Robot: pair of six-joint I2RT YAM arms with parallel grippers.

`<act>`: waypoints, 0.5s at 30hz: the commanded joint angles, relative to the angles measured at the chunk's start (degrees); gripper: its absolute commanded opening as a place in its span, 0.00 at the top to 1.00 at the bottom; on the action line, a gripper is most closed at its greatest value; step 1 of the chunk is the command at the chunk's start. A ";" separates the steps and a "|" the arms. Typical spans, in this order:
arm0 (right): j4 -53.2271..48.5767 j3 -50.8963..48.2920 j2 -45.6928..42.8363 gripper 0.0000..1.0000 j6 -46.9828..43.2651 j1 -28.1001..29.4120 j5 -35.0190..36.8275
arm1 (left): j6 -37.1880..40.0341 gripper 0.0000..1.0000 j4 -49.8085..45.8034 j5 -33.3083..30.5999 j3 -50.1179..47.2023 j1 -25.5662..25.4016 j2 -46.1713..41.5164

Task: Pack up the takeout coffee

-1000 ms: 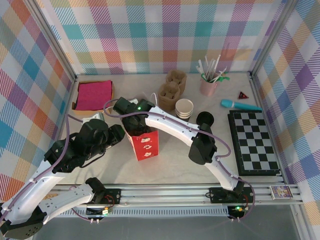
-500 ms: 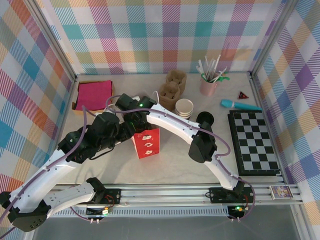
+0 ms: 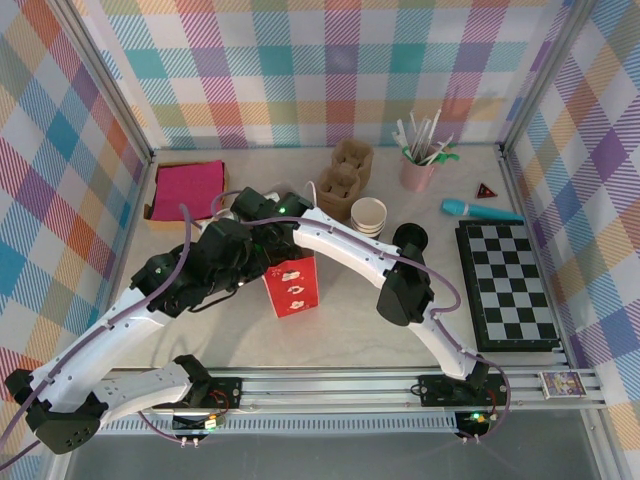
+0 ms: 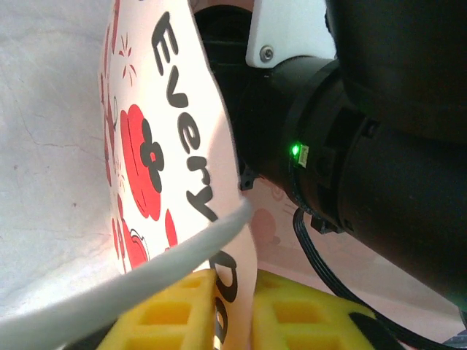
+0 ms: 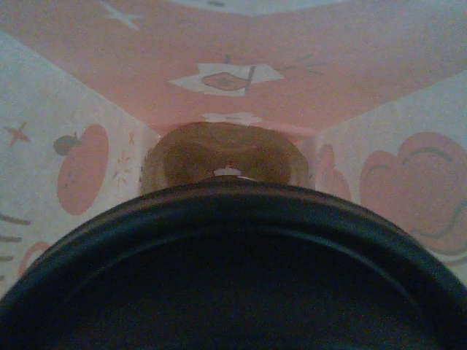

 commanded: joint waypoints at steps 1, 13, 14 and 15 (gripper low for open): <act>0.36 2.79 1.67 0.58 -0.16 -0.12 0.25 | 0.46 0.85 -1.56 0.25 1.89 0.62 0.63; -0.19 6.44 4.22 0.58 -0.51 -1.12 0.66 | 1.17 0.86 -2.66 1.60 3.13 0.84 2.01; 0.05 6.51 4.42 0.58 -0.50 -1.31 0.48 | 1.27 0.86 -2.66 1.70 3.13 0.86 2.13; 0.01 6.63 4.69 0.58 -0.42 -1.34 0.32 | 1.25 0.86 -2.65 1.71 3.09 0.87 2.17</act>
